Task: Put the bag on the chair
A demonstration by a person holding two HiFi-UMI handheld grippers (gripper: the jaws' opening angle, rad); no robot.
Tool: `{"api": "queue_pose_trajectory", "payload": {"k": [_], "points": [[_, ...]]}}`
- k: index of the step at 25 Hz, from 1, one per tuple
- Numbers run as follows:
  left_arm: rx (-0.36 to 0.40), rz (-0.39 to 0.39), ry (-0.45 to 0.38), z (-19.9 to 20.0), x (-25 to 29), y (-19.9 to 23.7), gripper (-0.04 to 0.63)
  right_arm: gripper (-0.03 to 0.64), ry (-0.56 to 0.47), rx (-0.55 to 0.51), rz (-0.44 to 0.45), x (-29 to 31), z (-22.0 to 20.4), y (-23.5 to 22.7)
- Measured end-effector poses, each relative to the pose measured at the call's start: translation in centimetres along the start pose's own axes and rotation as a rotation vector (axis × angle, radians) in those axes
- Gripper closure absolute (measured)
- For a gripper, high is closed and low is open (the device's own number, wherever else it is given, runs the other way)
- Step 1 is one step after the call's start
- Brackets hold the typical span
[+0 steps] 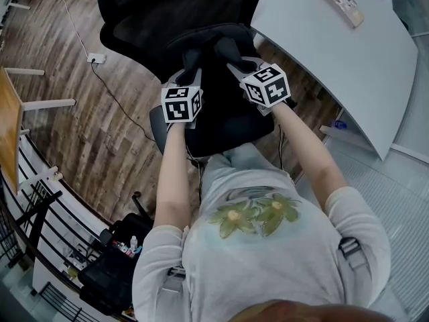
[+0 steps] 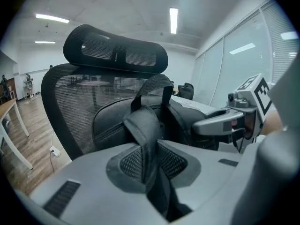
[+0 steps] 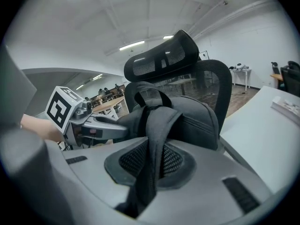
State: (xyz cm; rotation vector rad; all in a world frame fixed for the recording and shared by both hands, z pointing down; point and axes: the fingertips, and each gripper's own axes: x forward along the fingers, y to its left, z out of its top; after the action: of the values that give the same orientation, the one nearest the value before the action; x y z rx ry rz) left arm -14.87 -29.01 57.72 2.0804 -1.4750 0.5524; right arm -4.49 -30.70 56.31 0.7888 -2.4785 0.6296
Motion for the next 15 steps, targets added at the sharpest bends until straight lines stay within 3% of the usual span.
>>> {"api": "queue_pose_trajectory", "payload": {"k": [15], "points": [[0.026, 0.061, 0.08, -1.2, 2.5, 1.9, 0.514, 0.512, 0.096, -0.005, -0.032, 3.0, -2.0, -2.0]]}}
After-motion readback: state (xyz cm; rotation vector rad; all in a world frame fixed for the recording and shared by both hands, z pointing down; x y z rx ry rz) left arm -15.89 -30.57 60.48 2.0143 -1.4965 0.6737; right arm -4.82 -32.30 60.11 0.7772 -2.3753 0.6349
